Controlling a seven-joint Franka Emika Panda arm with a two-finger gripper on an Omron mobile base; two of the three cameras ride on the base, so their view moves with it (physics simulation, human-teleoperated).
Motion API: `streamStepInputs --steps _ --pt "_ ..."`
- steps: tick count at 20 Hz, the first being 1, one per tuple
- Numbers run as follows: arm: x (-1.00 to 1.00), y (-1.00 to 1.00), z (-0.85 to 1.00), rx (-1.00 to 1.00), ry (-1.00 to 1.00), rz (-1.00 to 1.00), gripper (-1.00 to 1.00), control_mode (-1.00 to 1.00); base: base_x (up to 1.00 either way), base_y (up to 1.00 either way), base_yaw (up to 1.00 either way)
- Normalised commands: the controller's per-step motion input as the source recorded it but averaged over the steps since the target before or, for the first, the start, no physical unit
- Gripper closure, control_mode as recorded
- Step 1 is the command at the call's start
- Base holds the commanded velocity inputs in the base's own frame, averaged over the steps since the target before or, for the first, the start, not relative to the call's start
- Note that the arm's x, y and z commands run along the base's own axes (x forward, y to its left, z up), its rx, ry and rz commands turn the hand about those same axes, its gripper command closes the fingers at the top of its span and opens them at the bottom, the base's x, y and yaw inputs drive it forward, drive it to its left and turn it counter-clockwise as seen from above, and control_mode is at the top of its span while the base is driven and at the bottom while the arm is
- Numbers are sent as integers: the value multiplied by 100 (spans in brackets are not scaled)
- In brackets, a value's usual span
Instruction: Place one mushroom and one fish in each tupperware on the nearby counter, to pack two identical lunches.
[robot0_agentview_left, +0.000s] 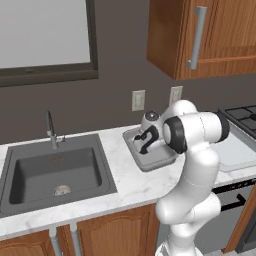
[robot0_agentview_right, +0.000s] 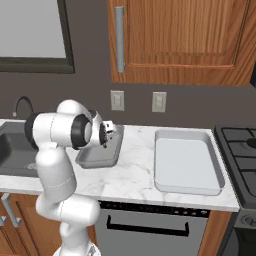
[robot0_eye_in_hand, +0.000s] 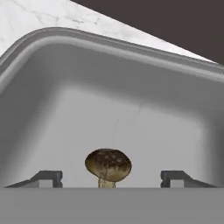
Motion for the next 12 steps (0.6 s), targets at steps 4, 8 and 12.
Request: streamStepInputs --steps 4,8,12 --pt "-71 -23 36 0 0 -4 -100 -100 0 0 0" --pt "-94 -38 61 0 0 -5 -100 -100 0 0 0" --pt "-100 -47 68 0 0 -7 -100 -100 0 0 0"
